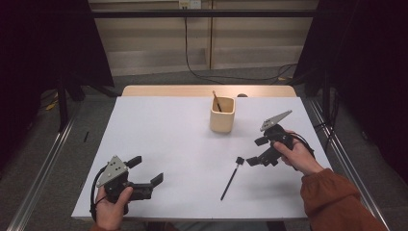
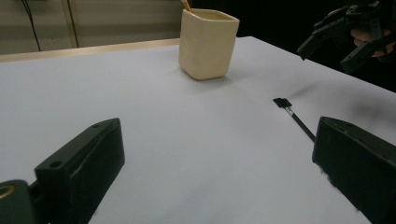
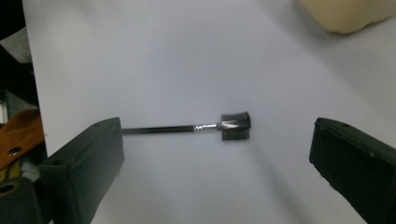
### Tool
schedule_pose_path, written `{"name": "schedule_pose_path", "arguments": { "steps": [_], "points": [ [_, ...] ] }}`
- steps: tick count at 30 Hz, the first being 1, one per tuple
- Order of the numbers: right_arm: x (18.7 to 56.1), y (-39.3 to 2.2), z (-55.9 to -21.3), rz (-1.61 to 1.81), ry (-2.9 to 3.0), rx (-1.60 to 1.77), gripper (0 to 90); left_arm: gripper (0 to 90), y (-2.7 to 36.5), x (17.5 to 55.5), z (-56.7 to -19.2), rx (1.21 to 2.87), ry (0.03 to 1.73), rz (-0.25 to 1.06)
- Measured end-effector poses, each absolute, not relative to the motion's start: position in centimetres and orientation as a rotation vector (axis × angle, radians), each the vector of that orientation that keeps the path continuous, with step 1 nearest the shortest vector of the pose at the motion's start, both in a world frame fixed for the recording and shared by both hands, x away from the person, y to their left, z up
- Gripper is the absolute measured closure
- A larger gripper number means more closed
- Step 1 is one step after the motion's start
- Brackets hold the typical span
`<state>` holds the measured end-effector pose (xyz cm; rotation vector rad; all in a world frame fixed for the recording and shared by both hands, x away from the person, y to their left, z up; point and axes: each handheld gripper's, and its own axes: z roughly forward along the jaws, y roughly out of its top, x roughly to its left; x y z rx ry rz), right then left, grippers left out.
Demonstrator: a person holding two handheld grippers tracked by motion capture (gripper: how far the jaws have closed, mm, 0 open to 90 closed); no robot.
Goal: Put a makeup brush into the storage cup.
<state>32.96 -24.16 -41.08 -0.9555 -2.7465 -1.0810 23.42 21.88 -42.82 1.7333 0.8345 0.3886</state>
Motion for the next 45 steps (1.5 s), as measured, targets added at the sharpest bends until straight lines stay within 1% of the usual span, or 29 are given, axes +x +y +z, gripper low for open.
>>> {"name": "schedule_pose_path", "arguments": {
  "steps": [8, 17, 29, 34, 37, 39, 41, 45],
  "points": [
    [33.0, -23.6, -42.0, -0.893, -2.74, -0.913, 2.8, 2.2, 21.9, 23.5, -42.8, 1.734, 0.837, 0.389],
    [33.5, -23.1, -41.4, -0.87, -2.786, -0.789, 3.0, 2.2, 21.9, 23.5, -42.9, 1.735, 0.843, 0.386],
    [33.9, -20.8, -41.5, -0.788, -2.902, -0.504, 9.0, 2.3, 21.8, 23.5, -42.9, 1.741, 0.84, 0.382],
    [33.9, -19.7, -41.8, -0.754, -2.934, -0.387, 16.8, 2.2, 21.8, 23.5, -43.0, 1.743, 0.839, 0.38],
    [34.1, -19.1, -42.2, -0.729, -2.942, -0.351, 18.8, 2.3, 21.7, 23.6, -43.0, 1.747, 0.837, 0.376],
    [34.2, -18.7, -42.3, -0.715, -2.949, -0.327, 19.9, 2.3, 21.7, 23.6, -43.0, 1.752, 0.832, 0.375],
    [34.3, -18.3, -42.5, -0.711, -2.939, -0.312, 18.1, 2.2, 21.7, 23.6, -43.0, 1.75, 0.831, 0.374],
    [34.5, -17.6, -42.8, -0.67, -2.961, -0.269, 20.8, 2.2, 21.7, 23.6, -43.0, 1.752, 0.831, 0.373]
  ]
}}
